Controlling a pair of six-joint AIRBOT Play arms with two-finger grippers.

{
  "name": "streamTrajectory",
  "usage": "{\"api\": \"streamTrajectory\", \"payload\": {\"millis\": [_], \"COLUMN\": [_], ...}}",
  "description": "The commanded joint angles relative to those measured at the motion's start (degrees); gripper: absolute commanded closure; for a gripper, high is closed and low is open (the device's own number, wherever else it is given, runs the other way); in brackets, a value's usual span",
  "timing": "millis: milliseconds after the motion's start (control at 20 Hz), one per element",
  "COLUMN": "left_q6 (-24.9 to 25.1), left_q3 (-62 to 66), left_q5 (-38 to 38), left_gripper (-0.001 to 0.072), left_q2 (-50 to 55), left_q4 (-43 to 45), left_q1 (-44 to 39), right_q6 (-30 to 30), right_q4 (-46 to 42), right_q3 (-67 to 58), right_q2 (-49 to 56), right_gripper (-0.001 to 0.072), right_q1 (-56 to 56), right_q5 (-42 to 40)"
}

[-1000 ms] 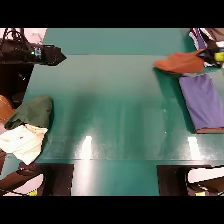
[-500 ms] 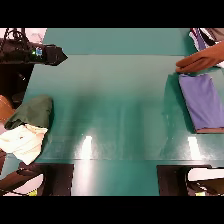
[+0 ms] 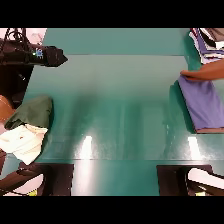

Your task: Fold the shirts.

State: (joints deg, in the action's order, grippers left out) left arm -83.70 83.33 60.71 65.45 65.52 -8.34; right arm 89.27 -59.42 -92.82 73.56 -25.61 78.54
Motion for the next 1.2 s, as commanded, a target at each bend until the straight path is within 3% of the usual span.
{"api": "streamTrajectory", "payload": {"millis": [0, 150, 200, 300, 350, 400, 650, 900, 1000, 1100, 1150], "left_q6": [0.98, 1.53, 1.66, 1.66, 1.66, 1.66, 1.66, 1.46, 1.46, 1.46, 1.44], "left_q3": [-0.02, -0.02, -0.02, -0.02, -0.02, -0.02, -0.02, 0.0, 0.0, 0.0, 0.0], "left_q5": [1.09, 1.92, 2.23, 2.64, 2.8, 2.78, 1.57, 2.16, 1.29, 0.55, 0.0], "left_gripper": [0.0684, 0.0684, 0.0684, 0.0684, 0.0684, 0.0684, 0.0683, 0.0683, 0.0684, 0.0683, 0.0683], "left_q2": [0.02, 0.02, 0.02, 0.02, 0.02, 0.02, 0.02, 0.0, 0.0, 0.0, 0.0], "left_q4": [0.02, 0.02, 0.02, 0.02, 0.02, 0.02, 0.33, 0.0, 0.02, 0.02, 0.02], "left_q1": [-0.02, -0.02, -0.02, -0.02, -0.02, -0.02, -0.02, -0.02, -0.02, -0.02, -0.02], "right_q6": [0.26, 0.26, 0.24, 0.22, 0.22, 0.22, -4.07, -4.07, -4.13, -4.94, -5.18], "right_q4": [-2.34, -6.71, -7.54, -9.44, -9.66, -9.11, 6.16, 6.93, 6.84, 6.84, 6.84], "right_q3": [14.93, 27.08, 30.56, 35.71, 37.55, 38.18, 33.11, 25.38, 23.12, 20.92, 19.78], "right_q2": [-8.55, -15.08, -17.05, -20.13, -21.35, -22.14, -25.38, -21.73, -19.15, -16.57, -15.37], "right_gripper": [0.0695, 0.0688, 0.0624, 0.0268, 0.0127, 0.0121, 0.0122, 0.015, 0.0306, 0.0701, 0.0695], "right_q1": [-3.96, -7.1, -8.48, -11.58, -13.31, -14.93, -8.61, 12.46, 20.17, 26.29, 28.81], "right_q5": [3.06, 2.67, 2.4, 2.51, 2.47, 2.51, -2.32, -3.85, -4.02, -3.96, -3.96]}}
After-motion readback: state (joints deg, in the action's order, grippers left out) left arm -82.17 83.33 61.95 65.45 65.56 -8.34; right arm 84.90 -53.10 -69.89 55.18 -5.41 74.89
